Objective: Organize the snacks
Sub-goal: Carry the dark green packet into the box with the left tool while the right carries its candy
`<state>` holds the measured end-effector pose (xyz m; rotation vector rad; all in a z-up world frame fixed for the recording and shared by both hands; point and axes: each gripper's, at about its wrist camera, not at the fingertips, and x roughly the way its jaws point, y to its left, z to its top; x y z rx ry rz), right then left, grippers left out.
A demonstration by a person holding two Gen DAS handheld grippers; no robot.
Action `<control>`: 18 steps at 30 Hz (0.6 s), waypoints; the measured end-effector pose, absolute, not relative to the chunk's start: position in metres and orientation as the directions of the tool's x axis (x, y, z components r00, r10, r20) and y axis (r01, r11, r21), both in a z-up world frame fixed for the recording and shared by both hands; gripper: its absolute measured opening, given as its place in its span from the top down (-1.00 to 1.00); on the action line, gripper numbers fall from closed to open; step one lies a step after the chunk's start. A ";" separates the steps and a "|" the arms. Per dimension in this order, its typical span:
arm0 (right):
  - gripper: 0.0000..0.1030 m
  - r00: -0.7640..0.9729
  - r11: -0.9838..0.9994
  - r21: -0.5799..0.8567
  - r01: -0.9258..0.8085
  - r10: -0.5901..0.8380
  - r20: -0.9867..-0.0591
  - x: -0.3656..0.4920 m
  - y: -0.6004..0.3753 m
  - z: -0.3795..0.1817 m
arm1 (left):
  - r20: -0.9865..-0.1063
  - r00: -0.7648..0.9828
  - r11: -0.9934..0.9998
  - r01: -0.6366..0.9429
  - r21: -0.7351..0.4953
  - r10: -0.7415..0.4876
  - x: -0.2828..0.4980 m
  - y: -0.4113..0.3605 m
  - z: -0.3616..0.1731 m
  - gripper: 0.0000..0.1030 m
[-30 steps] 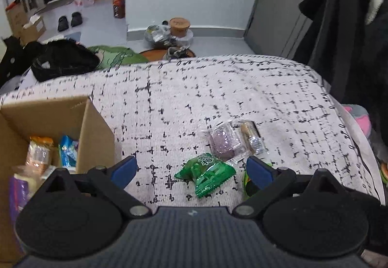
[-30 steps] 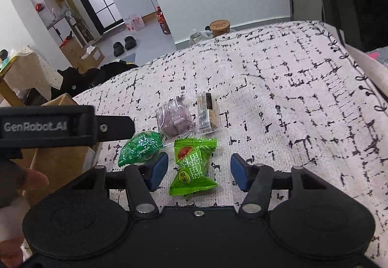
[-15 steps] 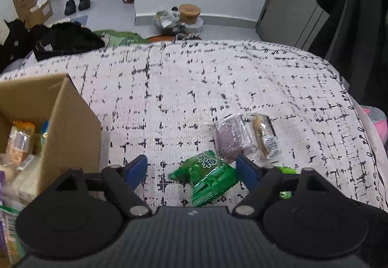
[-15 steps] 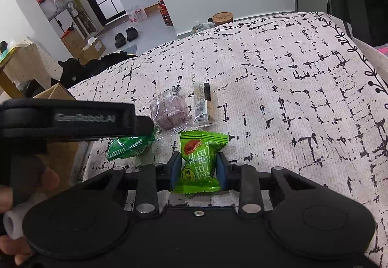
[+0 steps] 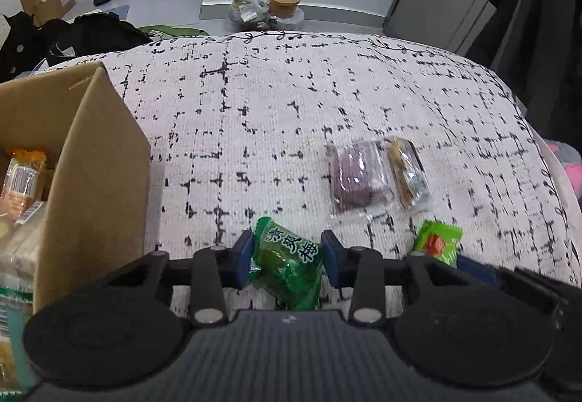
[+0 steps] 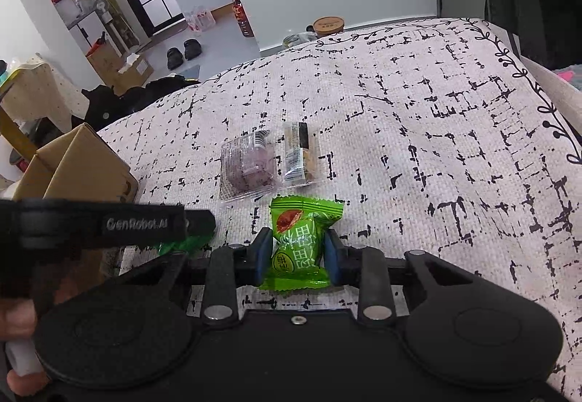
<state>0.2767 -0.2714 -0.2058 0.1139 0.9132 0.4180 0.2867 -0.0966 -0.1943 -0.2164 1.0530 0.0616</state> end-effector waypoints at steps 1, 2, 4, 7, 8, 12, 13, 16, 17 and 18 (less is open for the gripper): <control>0.42 0.538 0.915 0.270 -0.299 0.396 -0.744 0.276 -0.271 -0.205 | -0.867 0.495 0.977 -0.147 -0.153 -0.062 0.284 -0.097 -0.193 0.27; 0.44 0.541 0.916 0.271 -0.295 0.394 -0.743 0.276 -0.271 -0.204 | -0.865 0.496 0.977 -0.139 -0.159 -0.070 0.282 -0.097 -0.191 0.27; 0.45 0.553 0.919 0.259 -0.298 0.387 -0.738 0.273 -0.270 -0.200 | -0.860 0.503 0.978 -0.124 -0.168 -0.084 0.278 -0.097 -0.186 0.27; 0.46 0.550 0.910 0.271 -0.313 0.406 -0.729 0.269 -0.268 -0.196 | -0.851 0.515 0.978 -0.107 -0.180 -0.100 0.271 -0.096 -0.177 0.28; 0.46 0.551 0.909 0.271 -0.317 0.409 -0.727 0.268 -0.267 -0.195 | -0.849 0.519 0.978 -0.105 -0.180 -0.100 0.269 -0.095 -0.173 0.28; 0.47 0.566 0.908 0.257 -0.332 0.409 -0.716 0.263 -0.262 -0.189 | -0.834 0.541 0.979 -0.093 -0.184 -0.106 0.260 -0.090 -0.161 0.28; 0.47 0.570 0.908 0.254 -0.334 0.409 -0.713 0.261 -0.261 -0.187 | -0.831 0.546 0.979 -0.091 -0.185 -0.106 0.259 -0.088 -0.159 0.28; 0.47 0.580 0.911 0.243 -0.335 0.402 -0.708 0.255 -0.259 -0.182 | -0.818 0.564 0.978 -0.083 -0.189 -0.110 0.252 -0.083 -0.150 0.28; 0.47 0.583 0.910 0.243 -0.335 0.403 -0.706 0.253 -0.258 -0.180 | -0.814 0.570 0.978 -0.082 -0.191 -0.111 0.250 -0.081 -0.147 0.28; 0.47 0.586 0.910 0.242 -0.336 0.403 -0.703 0.251 -0.257 -0.178 | -0.806 0.580 0.977 -0.082 -0.198 -0.114 0.247 -0.078 -0.144 0.28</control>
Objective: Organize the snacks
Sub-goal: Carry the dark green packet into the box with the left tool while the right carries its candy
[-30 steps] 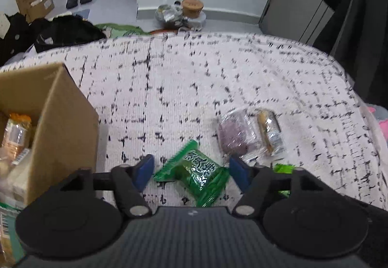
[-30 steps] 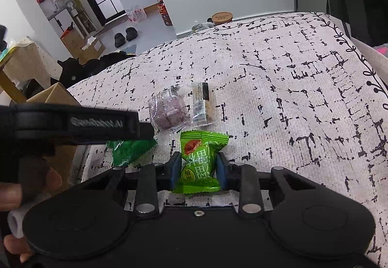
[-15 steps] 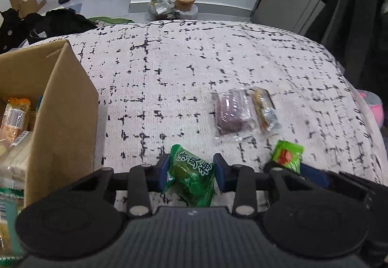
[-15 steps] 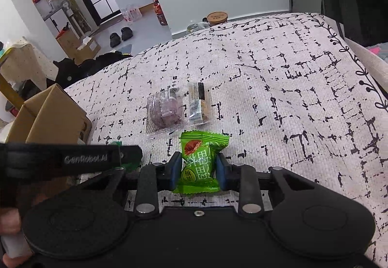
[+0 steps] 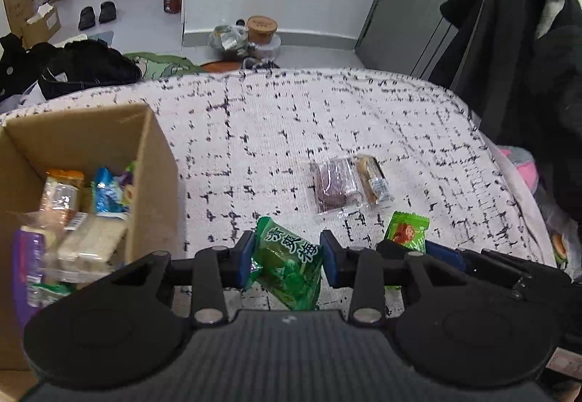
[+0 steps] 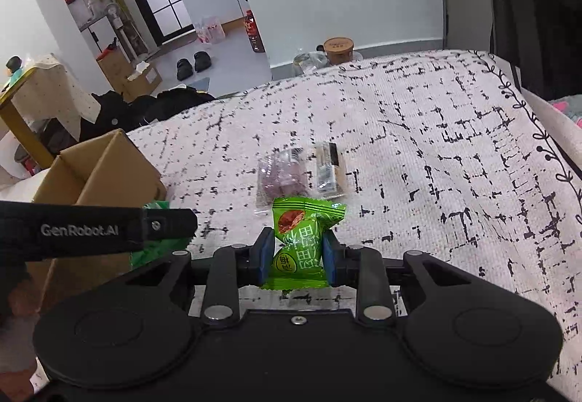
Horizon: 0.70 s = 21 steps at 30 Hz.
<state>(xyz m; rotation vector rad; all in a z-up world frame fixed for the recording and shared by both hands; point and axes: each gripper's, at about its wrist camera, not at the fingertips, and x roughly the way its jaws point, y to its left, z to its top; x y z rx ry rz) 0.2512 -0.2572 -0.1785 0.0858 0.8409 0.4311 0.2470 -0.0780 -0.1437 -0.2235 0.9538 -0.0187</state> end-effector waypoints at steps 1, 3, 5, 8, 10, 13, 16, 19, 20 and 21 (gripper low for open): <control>0.47 0.589 0.911 0.238 -0.337 0.401 -0.701 0.249 -0.256 -0.177 | -0.799 0.590 0.976 -0.080 -0.203 -0.118 0.244 -0.076 -0.140 0.28; 0.47 0.594 0.912 0.232 -0.339 0.399 -0.698 0.246 -0.253 -0.173 | -0.789 0.601 0.975 -0.071 -0.211 -0.127 0.240 -0.072 -0.132 0.28; 0.47 0.601 0.911 0.223 -0.346 0.398 -0.693 0.243 -0.250 -0.168 | -0.782 0.608 0.975 -0.061 -0.214 -0.133 0.236 -0.069 -0.125 0.28; 0.47 0.610 0.910 0.214 -0.355 0.400 -0.684 0.238 -0.244 -0.160 | -0.782 0.609 0.975 -0.063 -0.215 -0.133 0.230 -0.062 -0.119 0.28; 0.47 0.615 0.909 0.212 -0.358 0.401 -0.679 0.235 -0.240 -0.155 | -0.776 0.618 0.975 -0.065 -0.211 -0.127 0.225 -0.057 -0.114 0.28; 0.47 0.620 0.906 0.214 -0.366 0.409 -0.670 0.230 -0.233 -0.147 | -0.758 0.640 0.973 -0.065 -0.220 -0.128 0.221 -0.048 -0.106 0.27; 0.47 0.624 0.902 0.224 -0.369 0.420 -0.659 0.225 -0.223 -0.141 | -0.740 0.660 0.971 -0.063 -0.229 -0.132 0.215 -0.036 -0.099 0.27; 0.47 0.627 0.899 0.223 -0.377 0.425 -0.652 0.222 -0.213 -0.137 | -0.727 0.676 0.967 -0.082 -0.239 -0.122 0.210 -0.022 -0.094 0.27; 0.47 0.626 0.897 0.226 -0.380 0.429 -0.651 0.222 -0.210 -0.136 | -0.721 0.684 0.967 -0.090 -0.238 -0.114 0.208 -0.017 -0.092 0.27; 0.47 0.625 0.895 0.225 -0.385 0.432 -0.650 0.221 -0.207 -0.136 | -0.716 0.690 0.967 -0.095 -0.237 -0.107 0.207 -0.012 -0.090 0.27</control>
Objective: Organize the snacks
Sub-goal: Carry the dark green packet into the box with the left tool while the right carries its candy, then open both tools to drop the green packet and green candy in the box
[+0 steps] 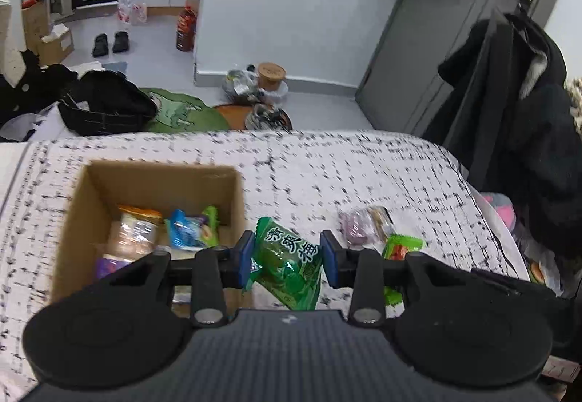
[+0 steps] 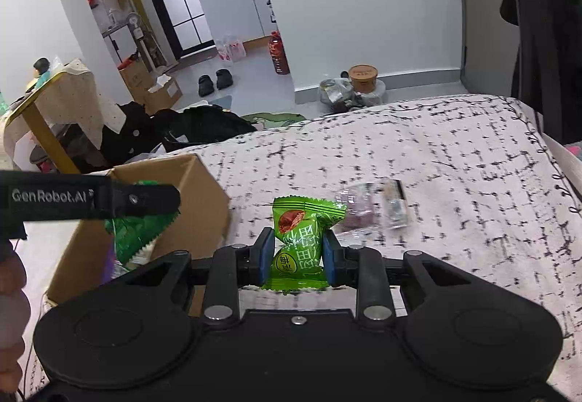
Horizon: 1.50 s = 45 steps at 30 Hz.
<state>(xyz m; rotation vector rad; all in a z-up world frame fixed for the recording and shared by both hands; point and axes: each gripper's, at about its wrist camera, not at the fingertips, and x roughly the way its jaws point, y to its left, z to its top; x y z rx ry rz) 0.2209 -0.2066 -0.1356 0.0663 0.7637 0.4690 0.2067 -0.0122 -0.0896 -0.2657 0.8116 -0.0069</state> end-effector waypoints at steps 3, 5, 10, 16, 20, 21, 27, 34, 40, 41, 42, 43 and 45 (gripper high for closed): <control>0.47 0.622 0.891 0.219 -0.398 0.438 -0.649 0.218 -0.196 -0.134 | -0.705 0.703 0.967 -0.107 -0.231 -0.091 0.203 -0.002 -0.085 0.27; 0.47 0.622 0.888 0.220 -0.403 0.442 -0.647 0.217 -0.189 -0.132 | -0.704 0.704 0.963 -0.117 -0.245 -0.093 0.200 0.006 -0.084 0.27; 0.47 0.622 0.883 0.227 -0.410 0.453 -0.639 0.214 -0.174 -0.126 | -0.697 0.713 0.951 -0.163 -0.265 -0.072 0.197 0.026 -0.083 0.27; 0.47 0.617 0.874 0.231 -0.428 0.469 -0.632 0.213 -0.153 -0.121 | -0.694 0.719 0.930 -0.223 -0.293 -0.047 0.196 0.057 -0.084 0.27; 0.46 0.614 0.870 0.227 -0.439 0.475 -0.631 0.211 -0.142 -0.119 | -0.703 0.710 0.916 -0.255 -0.310 -0.040 0.194 0.076 -0.088 0.27; 0.46 0.613 0.868 0.226 -0.441 0.476 -0.631 0.211 -0.139 -0.118 | -0.704 0.709 0.914 -0.260 -0.312 -0.039 0.193 0.080 -0.089 0.27; 0.46 0.603 0.856 0.218 -0.469 0.490 -0.629 0.210 -0.117 -0.115 | -0.707 0.706 0.902 -0.284 -0.326 -0.033 0.187 0.095 -0.094 0.27; 0.45 0.591 0.840 0.217 -0.498 0.511 -0.625 0.215 -0.092 -0.111 | -0.708 0.705 0.894 -0.295 -0.338 -0.035 0.183 0.104 -0.098 0.27; 0.44 0.582 0.832 0.219 -0.509 0.520 -0.625 0.219 -0.078 -0.114 | -0.711 0.703 0.886 -0.311 -0.343 -0.029 0.181 0.111 -0.101 0.26; 0.41 0.578 0.831 0.213 -0.514 0.520 -0.629 0.219 -0.075 -0.115 | -0.711 0.703 0.885 -0.313 -0.343 -0.027 0.181 0.112 -0.101 0.27; 0.35 0.579 0.832 0.207 -0.514 0.515 -0.633 0.219 -0.074 -0.115 | -0.711 0.703 0.885 -0.315 -0.343 -0.025 0.181 0.113 -0.101 0.26; 0.26 0.585 0.838 0.198 -0.509 0.506 -0.634 0.219 -0.073 -0.115 | -0.711 0.703 0.884 -0.317 -0.343 -0.024 0.181 0.114 -0.101 0.26; 0.07 0.602 0.847 0.180 -0.500 0.490 -0.630 0.217 -0.074 -0.114 | -0.711 0.703 0.883 -0.319 -0.344 -0.023 0.181 0.115 -0.102 0.26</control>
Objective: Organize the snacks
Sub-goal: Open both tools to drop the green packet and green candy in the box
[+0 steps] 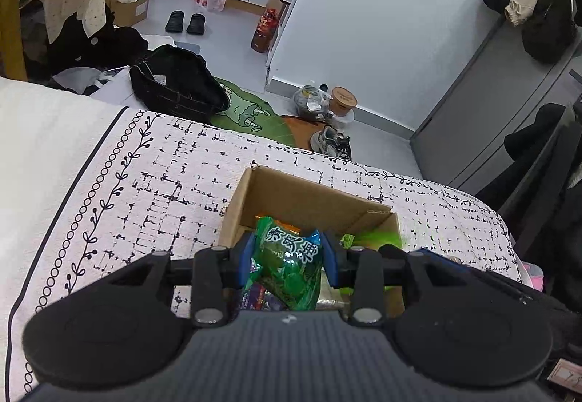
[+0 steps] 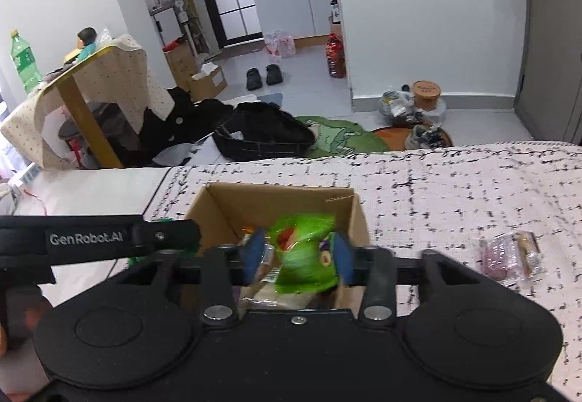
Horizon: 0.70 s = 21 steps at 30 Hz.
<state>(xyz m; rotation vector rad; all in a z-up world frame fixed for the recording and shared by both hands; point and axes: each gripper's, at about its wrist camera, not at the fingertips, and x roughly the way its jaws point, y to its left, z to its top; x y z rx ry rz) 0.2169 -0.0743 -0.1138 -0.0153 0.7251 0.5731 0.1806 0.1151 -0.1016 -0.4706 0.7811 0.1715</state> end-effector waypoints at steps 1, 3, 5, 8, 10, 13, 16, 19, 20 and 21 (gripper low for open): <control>0.07 0.613 0.851 0.171 -0.496 0.483 -0.626 0.216 -0.076 -0.113 | -0.711 0.703 0.884 -0.318 -0.343 -0.022 0.181 0.115 -0.101 0.26; 0.07 0.617 0.858 0.175 -0.484 0.476 -0.627 0.217 -0.082 -0.113 | -0.710 0.704 0.885 -0.317 -0.340 -0.020 0.183 0.116 -0.101 0.26; 0.07 0.619 0.863 0.185 -0.469 0.471 -0.628 0.219 -0.088 -0.112 | -0.709 0.705 0.886 -0.317 -0.339 -0.019 0.186 0.115 -0.100 0.26; 0.07 0.632 0.873 0.172 -0.456 0.454 -0.629 0.219 -0.095 -0.112 | -0.704 0.710 0.888 -0.312 -0.337 -0.017 0.190 0.112 -0.098 0.26; 0.07 0.631 0.878 0.179 -0.443 0.448 -0.633 0.221 -0.100 -0.112 | -0.702 0.712 0.891 -0.307 -0.334 -0.018 0.193 0.110 -0.096 0.25; 0.07 0.631 0.884 0.183 -0.431 0.440 -0.639 0.223 -0.108 -0.113 | -0.696 0.718 0.887 -0.312 -0.340 -0.015 0.198 0.108 -0.094 0.20; 0.07 0.632 0.889 0.182 -0.421 0.431 -0.644 0.224 -0.114 -0.114 | -0.689 0.724 0.877 -0.319 -0.358 -0.018 0.202 0.109 -0.092 0.07; 0.06 0.632 0.895 0.184 -0.406 0.421 -0.650 0.226 -0.124 -0.116 | -0.686 0.728 0.870 -0.338 -0.359 0.000 0.203 0.108 -0.090 -0.04; 0.06 0.633 0.897 0.183 -0.402 0.417 -0.652 0.226 -0.126 -0.117 | -0.684 0.730 0.872 -0.339 -0.353 0.007 0.202 0.108 -0.088 -0.06; 0.06 0.634 0.899 0.183 -0.398 0.414 -0.653 0.226 -0.129 -0.117 | -0.684 0.730 0.873 -0.342 -0.349 0.013 0.203 0.107 -0.088 -0.09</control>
